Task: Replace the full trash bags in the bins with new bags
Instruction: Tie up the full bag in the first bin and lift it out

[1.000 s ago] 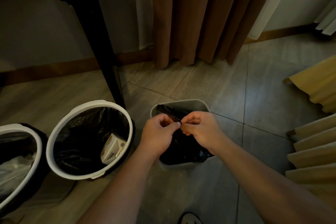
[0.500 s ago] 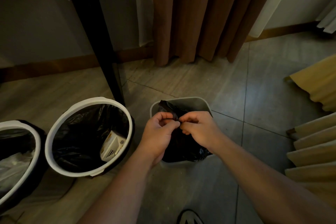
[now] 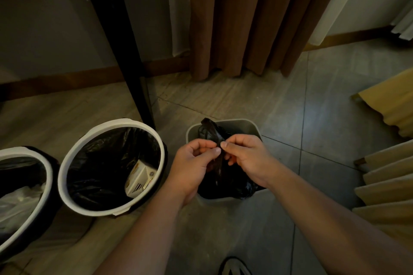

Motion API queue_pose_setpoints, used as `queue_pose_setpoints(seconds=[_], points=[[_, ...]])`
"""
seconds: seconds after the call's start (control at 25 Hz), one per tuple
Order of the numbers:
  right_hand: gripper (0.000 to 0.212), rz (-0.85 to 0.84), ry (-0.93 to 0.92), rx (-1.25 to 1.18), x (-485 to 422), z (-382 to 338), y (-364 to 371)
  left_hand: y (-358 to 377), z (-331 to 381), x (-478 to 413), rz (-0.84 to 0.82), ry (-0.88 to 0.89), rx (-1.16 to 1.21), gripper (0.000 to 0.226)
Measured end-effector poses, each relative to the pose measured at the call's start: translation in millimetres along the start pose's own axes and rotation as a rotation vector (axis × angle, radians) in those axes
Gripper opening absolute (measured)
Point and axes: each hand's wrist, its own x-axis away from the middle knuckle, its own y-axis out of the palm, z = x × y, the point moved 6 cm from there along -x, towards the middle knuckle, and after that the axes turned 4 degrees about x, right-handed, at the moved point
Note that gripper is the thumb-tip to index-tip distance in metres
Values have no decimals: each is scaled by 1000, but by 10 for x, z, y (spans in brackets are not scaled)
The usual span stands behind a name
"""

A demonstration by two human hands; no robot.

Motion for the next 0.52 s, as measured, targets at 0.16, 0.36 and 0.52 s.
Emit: queue_pose_setpoints(seconds=[0.16,0.36,0.52], points=[[18,26,12,102,-11,38,-6,-109,65,-2,59,40,-125,8],[15,65,35,212,-57,83,-77,-171,158,21,118,85,-34,19],[13,77,44,293,-86,108,-108,-130,173,35,49,21,337,16]])
